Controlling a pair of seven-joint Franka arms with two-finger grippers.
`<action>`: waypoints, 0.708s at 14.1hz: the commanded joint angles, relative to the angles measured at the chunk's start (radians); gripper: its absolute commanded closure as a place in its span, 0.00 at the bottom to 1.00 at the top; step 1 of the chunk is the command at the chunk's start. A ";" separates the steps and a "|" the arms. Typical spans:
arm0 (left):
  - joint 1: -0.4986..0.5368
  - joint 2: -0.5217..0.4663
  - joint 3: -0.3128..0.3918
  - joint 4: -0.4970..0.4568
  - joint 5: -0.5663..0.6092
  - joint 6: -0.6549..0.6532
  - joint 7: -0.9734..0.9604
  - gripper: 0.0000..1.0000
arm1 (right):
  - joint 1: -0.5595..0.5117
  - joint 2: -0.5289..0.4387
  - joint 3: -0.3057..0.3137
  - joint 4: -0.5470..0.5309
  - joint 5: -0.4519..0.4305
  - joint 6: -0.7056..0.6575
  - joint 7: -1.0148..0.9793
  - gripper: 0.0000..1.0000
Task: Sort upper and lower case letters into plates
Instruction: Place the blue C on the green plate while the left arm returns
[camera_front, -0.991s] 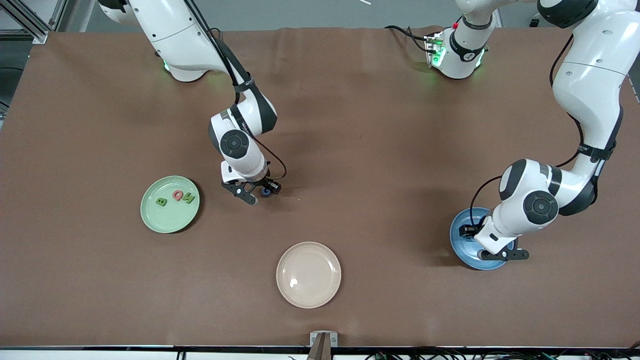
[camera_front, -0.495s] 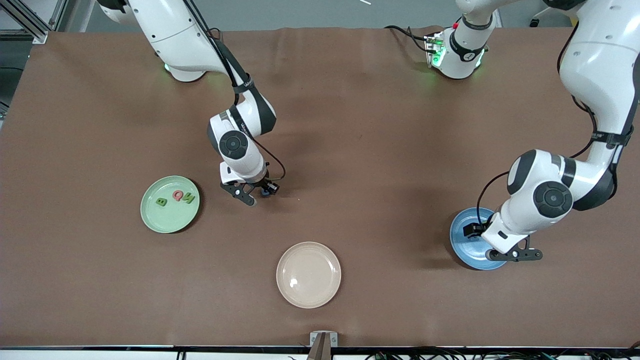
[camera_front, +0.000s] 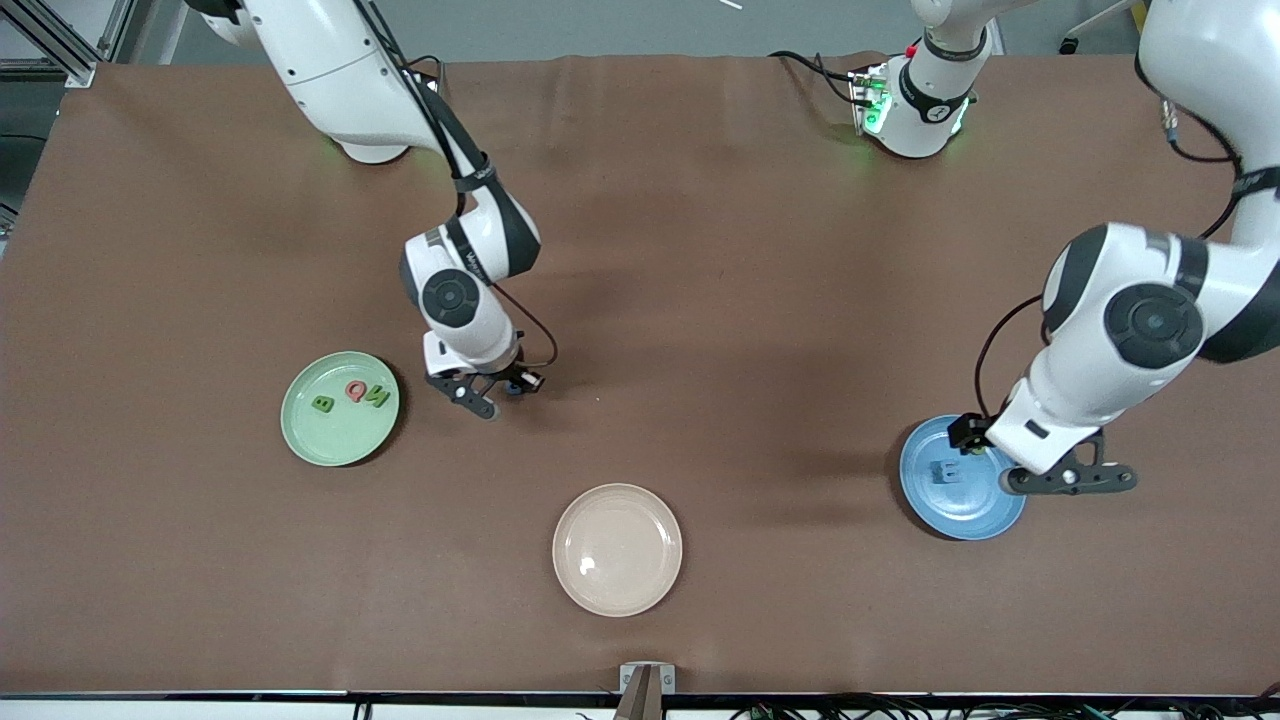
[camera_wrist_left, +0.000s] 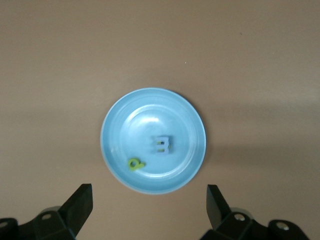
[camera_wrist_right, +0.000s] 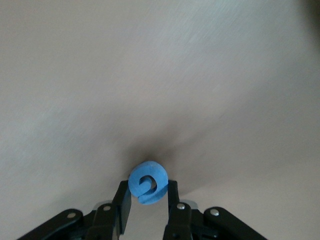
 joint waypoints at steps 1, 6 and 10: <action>0.005 -0.073 -0.020 0.079 -0.065 -0.163 0.007 0.00 | -0.136 -0.101 0.014 -0.006 -0.010 -0.141 -0.175 1.00; 0.006 -0.084 -0.022 0.259 -0.107 -0.383 0.004 0.00 | -0.352 -0.131 0.003 -0.011 -0.027 -0.186 -0.572 1.00; 0.006 -0.175 -0.017 0.279 -0.110 -0.483 0.003 0.00 | -0.431 -0.087 0.005 -0.009 -0.081 -0.101 -0.654 1.00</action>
